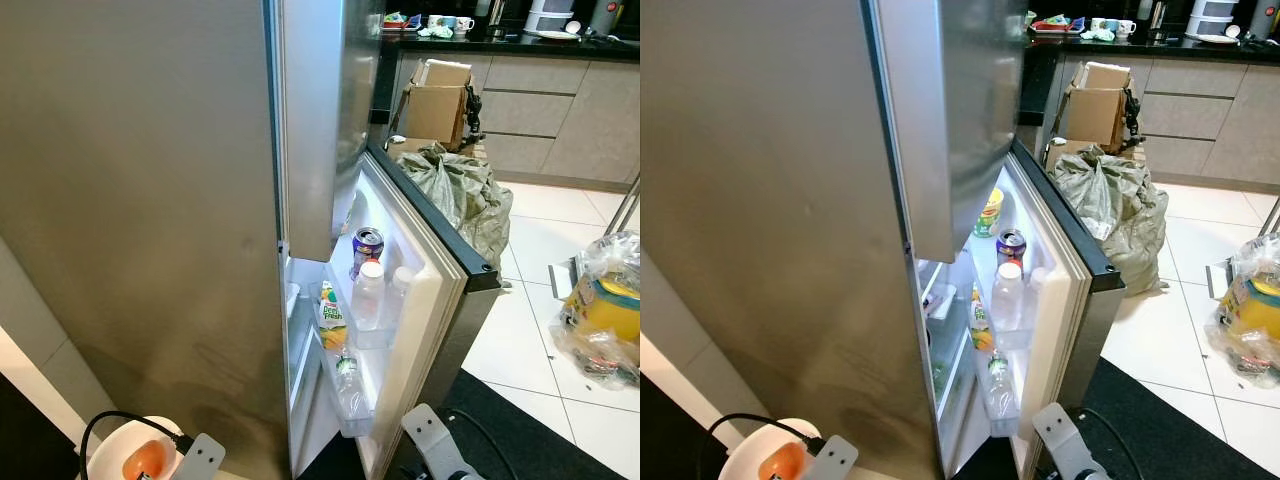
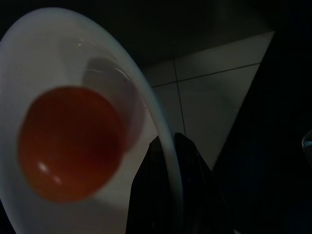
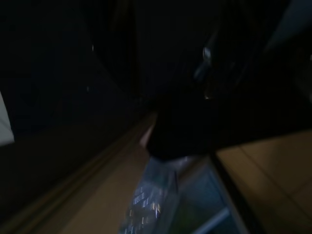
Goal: Restocking fridge
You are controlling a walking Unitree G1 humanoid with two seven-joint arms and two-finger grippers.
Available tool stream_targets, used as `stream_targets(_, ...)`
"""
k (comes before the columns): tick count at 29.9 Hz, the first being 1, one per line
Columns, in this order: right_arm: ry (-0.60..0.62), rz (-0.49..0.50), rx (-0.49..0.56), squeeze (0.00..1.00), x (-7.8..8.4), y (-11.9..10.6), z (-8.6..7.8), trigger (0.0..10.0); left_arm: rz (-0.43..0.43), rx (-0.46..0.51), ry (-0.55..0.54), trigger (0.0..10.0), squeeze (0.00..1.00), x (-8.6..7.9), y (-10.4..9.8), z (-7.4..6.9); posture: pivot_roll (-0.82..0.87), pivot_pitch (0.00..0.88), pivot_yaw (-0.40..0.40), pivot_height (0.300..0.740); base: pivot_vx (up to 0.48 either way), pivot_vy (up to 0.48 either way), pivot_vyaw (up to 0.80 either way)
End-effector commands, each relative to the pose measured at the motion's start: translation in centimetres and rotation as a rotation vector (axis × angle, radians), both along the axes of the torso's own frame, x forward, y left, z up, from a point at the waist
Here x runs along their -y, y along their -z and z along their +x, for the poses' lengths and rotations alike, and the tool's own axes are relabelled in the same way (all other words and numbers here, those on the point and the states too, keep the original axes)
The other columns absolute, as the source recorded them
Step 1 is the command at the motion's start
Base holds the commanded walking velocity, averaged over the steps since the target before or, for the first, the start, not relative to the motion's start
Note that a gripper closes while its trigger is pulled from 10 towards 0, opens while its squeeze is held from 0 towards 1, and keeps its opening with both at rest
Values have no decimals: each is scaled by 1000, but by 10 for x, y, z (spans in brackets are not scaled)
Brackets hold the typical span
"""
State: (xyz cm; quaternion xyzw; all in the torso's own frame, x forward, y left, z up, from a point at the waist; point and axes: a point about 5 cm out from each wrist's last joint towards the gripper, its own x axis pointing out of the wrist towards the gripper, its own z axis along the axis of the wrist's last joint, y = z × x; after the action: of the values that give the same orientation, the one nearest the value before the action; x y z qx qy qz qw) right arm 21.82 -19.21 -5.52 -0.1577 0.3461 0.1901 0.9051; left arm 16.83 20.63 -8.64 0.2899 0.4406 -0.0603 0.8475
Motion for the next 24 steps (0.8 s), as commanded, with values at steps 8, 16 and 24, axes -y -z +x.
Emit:
stream_targets(8,43,-49,266,0,7,-40,47,10000,7,1,2,10000,0,-1,0,-1,-75,0,11,740,0,0,0)
stream_targets(16,107,-172,397,0,21,-57,62,10000,2,-1,0,10000,0,1,1,-2,-75,0,9,740,0,0,0)
stream_targets(24,277,-325,413,0,59,-61,56,10000,0,-2,-4,10000,0,2,1,-2,-74,0,3,740,0,0,0)
